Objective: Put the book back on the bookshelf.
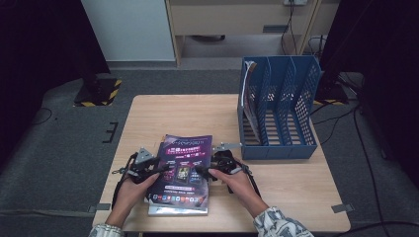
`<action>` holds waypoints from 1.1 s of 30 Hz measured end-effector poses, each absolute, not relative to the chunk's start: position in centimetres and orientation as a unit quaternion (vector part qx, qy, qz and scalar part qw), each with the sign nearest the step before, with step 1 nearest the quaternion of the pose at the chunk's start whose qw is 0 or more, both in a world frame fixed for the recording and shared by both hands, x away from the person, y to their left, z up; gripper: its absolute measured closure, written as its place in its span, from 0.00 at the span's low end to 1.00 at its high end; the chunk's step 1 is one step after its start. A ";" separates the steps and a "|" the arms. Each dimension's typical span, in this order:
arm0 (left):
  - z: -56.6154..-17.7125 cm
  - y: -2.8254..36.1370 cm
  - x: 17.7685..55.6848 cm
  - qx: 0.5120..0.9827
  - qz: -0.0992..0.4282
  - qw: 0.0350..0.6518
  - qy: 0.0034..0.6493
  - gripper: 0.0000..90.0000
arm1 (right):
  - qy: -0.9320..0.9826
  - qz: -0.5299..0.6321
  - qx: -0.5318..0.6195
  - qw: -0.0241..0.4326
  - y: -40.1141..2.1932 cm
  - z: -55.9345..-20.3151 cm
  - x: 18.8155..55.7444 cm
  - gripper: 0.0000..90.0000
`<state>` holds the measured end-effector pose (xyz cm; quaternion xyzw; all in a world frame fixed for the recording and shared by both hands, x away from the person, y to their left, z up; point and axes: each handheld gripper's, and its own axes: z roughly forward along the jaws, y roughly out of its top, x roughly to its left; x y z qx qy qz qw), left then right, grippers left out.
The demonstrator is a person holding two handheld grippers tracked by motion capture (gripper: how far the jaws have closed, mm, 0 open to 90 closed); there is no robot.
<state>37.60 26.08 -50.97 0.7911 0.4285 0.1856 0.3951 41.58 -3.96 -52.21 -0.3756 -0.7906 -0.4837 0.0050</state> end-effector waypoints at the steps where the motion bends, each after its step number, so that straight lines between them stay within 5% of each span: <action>1: -51.0 26.1 37.6 0.791 0.186 0.395 0.428 0.53 | -0.789 -0.487 -0.376 0.006 -3.9 -52.0 41.6 0.22; 33: -51.1 26.4 37.6 0.786 0.180 0.402 0.434 0.53 | -0.806 -0.481 -0.343 0.024 -0.4 -51.1 42.7 0.21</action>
